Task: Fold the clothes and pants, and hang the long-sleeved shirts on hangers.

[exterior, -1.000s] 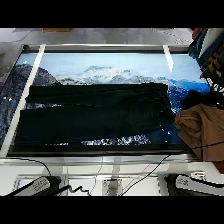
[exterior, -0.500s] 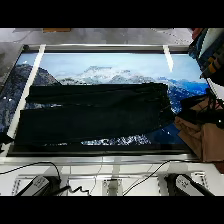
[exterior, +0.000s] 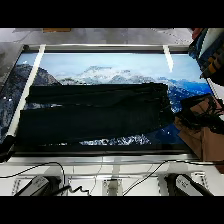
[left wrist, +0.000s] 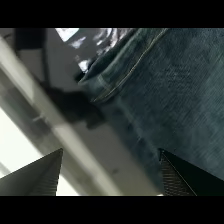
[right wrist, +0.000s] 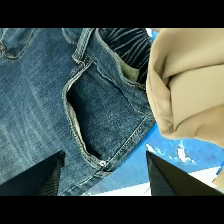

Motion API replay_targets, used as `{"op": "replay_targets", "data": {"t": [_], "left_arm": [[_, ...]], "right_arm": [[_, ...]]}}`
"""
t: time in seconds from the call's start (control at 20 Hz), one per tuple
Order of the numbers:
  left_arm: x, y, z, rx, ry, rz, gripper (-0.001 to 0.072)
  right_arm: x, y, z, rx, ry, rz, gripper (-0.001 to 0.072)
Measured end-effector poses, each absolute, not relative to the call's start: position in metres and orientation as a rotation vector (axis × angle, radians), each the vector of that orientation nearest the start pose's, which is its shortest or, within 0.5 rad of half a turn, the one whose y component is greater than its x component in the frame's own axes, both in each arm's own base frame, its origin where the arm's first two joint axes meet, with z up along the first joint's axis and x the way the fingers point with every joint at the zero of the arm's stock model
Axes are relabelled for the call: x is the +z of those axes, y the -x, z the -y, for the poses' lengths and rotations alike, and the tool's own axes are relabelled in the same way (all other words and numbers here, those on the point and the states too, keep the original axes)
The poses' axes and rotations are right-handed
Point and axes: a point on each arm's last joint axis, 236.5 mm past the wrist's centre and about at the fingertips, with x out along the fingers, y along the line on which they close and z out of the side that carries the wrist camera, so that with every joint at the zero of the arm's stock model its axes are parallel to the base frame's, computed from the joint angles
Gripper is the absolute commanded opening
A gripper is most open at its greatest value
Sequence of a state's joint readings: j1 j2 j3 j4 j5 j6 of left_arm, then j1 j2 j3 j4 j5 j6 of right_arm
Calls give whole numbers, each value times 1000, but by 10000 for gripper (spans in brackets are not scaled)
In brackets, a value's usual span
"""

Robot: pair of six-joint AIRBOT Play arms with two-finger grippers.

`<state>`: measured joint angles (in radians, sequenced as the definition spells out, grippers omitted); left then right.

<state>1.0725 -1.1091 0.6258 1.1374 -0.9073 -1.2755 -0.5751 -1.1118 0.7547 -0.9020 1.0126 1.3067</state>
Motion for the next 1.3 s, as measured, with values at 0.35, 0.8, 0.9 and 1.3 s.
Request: {"op": "replay_targets", "data": {"t": [0.35,0.8,0.9,1.3], "left_arm": [[-104,-239,-224,596,994,-906,302],[-72,-290,-238,494,1044,-636,27],[-68,-294,-239,487,1048,-610,27],[-59,-302,-236,451,1065,-578,27]], "right_arm": [[-41,-310,57,-77,-791,-1164,490],[-84,-296,16,-72,-1005,-1123,564],[-94,-302,17,-128,-1038,-1068,554],[-120,-335,20,-294,-1038,-924,31]]}}
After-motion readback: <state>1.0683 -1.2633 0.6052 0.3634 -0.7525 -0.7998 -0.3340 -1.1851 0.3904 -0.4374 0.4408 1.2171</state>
